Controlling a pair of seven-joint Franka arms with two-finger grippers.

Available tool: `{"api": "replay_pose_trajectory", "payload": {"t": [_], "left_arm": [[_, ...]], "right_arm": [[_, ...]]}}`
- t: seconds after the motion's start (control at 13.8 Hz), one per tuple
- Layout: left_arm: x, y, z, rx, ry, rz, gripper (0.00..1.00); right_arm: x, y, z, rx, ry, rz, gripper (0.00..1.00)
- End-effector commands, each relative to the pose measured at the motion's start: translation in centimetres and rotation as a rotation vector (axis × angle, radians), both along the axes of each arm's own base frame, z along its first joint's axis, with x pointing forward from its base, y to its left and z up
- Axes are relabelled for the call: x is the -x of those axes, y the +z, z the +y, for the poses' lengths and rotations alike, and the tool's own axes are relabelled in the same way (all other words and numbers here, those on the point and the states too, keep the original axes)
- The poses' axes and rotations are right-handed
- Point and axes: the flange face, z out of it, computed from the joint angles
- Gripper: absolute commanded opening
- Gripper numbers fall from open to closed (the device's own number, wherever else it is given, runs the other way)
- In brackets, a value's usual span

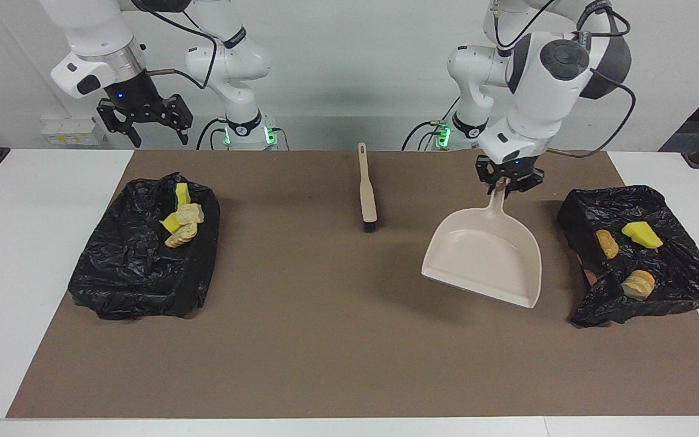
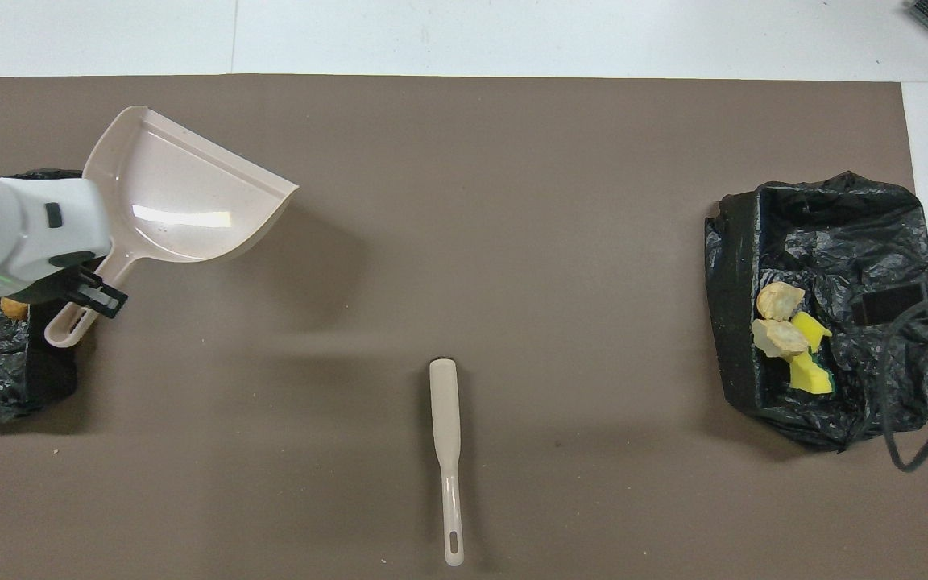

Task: Sweep and dump trash in bin
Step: 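Return the empty dustpan with the left gripper to the table center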

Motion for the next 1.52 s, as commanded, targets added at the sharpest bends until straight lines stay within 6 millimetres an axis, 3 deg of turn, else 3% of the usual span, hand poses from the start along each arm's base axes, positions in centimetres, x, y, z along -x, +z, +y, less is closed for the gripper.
{"api": "replay_pose_trajectory", "payload": {"t": [0.0, 0.29, 0.43, 0.51, 0.65, 0.87, 1.01, 1.16, 1.23, 1.3, 1.44], "left_arm": [[0.3, -1.3, -4.4, 0.075, 0.1, -0.013, 0.0], [-1.3, -6.4, -12.5, 0.063, 0.104, 0.019, 0.0], [-1.4, -8.9, -14.1, 0.041, 0.154, 0.036, 0.0], [-1.5, -10.0, -16.5, 0.039, 0.159, 0.034, 0.0], [-2.8, -10.8, -17.9, 0.059, 0.173, 0.031, 0.0], [-3.1, -11.8, -18.6, 0.089, 0.194, 0.024, 0.0], [-2.6, -15.4, -20.8, 0.063, 0.236, 0.023, 0.0], [-3.0, -15.6, -20.9, 0.079, 0.244, -0.004, 0.01], [-2.9, -15.7, -20.9, 0.073, 0.26, -0.002, 0.7], [-3.0, -15.3, -20.7, 0.072, 0.31, -0.007, 1.0], [-3.6, -14.0, -19.7, 0.069, 0.329, -0.033, 1.0]], "right_arm": [[0.2, 0.3, -0.2, 0.007, 0.008, 0.001, 1.0], [0.2, 0.3, -0.2, 0.007, 0.008, 0.001, 1.0], [0.2, 0.3, -0.2, 0.005, 0.008, 0.001, 1.0], [0.1, 0.3, -0.2, 0.007, 0.008, 0.003, 1.0], [0.2, 0.3, -0.2, 0.007, 0.008, 0.001, 1.0], [0.2, 0.3, -0.2, 0.007, 0.008, 0.001, 1.0], [0.2, 0.3, -0.3, 0.006, 0.006, 0.001, 1.0], [0.2, 0.3, -0.2, 0.007, 0.008, 0.001, 1.0], [0.2, 0.3, -0.3, 0.006, 0.006, 0.001, 1.0], [0.2, 0.3, -0.3, 0.006, 0.006, 0.001, 1.0], [0.2, 0.3, -0.2, 0.007, 0.008, 0.001, 1.0]]}}
